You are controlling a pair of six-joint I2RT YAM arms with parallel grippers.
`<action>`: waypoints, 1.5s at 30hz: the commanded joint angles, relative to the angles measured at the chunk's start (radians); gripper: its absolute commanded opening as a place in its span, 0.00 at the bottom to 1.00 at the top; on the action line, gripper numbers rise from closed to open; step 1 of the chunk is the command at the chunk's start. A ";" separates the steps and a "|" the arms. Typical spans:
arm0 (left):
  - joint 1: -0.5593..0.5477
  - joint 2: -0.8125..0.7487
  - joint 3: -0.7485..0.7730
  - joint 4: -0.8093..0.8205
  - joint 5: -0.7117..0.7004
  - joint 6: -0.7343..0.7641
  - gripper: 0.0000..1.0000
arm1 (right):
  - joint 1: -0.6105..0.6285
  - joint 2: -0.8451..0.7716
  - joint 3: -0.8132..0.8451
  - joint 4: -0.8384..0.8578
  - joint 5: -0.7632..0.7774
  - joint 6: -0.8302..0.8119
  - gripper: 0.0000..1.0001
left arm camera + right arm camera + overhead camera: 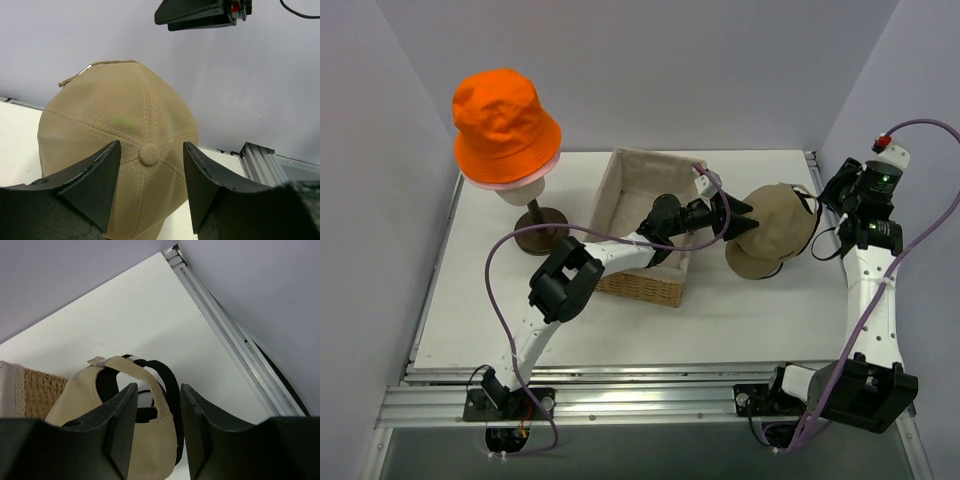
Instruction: Stack the hats
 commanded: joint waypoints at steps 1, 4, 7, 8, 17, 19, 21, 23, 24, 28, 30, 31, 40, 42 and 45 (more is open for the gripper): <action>-0.029 0.000 0.012 -0.002 0.001 0.007 0.62 | -0.007 -0.023 0.019 -0.002 -0.028 0.006 0.36; -0.029 -0.031 0.002 -0.026 -0.022 0.028 0.64 | -0.005 -0.037 0.015 -0.004 -0.051 0.011 0.36; -0.027 -0.084 -0.014 -0.071 -0.040 0.054 0.75 | -0.005 -0.049 0.016 -0.014 -0.058 0.011 0.38; -0.027 -0.103 -0.015 -0.094 -0.052 0.072 0.80 | -0.005 -0.058 0.018 -0.022 -0.058 0.009 0.38; -0.030 -0.385 -0.078 -0.356 -0.160 0.201 0.94 | 0.027 -0.130 0.018 -0.020 -0.124 0.055 0.45; -0.035 -0.452 -0.100 -0.414 -0.169 0.221 0.94 | 0.057 -0.138 0.018 -0.027 -0.117 0.064 0.48; -0.044 -0.512 -0.115 -0.527 -0.203 0.241 0.94 | 0.088 -0.141 0.019 -0.034 -0.115 0.069 0.52; -0.058 -0.554 -0.114 -0.688 -0.256 0.292 0.94 | 0.174 -0.127 0.035 -0.060 -0.082 0.072 0.67; -0.065 -0.598 -0.115 -0.739 -0.319 0.313 0.94 | 0.221 -0.123 0.059 -0.071 -0.045 0.075 0.71; -0.093 -0.732 -0.175 -0.911 -0.472 0.367 0.94 | 0.448 -0.138 0.090 -0.060 0.087 0.104 0.85; -0.090 -0.829 -0.248 -0.963 -0.535 0.352 0.94 | 0.559 -0.159 0.093 -0.047 0.129 0.107 0.93; -0.082 -0.865 -0.273 -0.973 -0.596 0.329 0.94 | 0.594 -0.166 0.090 -0.045 0.150 0.104 0.98; -0.029 -1.242 -0.555 -1.044 -0.665 0.304 0.94 | 0.734 -0.262 -0.063 0.062 0.092 0.130 1.00; -0.024 -1.296 -0.606 -1.048 -0.658 0.310 0.94 | 0.739 -0.300 -0.115 0.091 0.060 0.132 1.00; -0.025 -1.344 -0.675 -1.007 -0.675 0.309 0.94 | 0.739 -0.351 -0.184 0.142 -0.015 0.155 1.00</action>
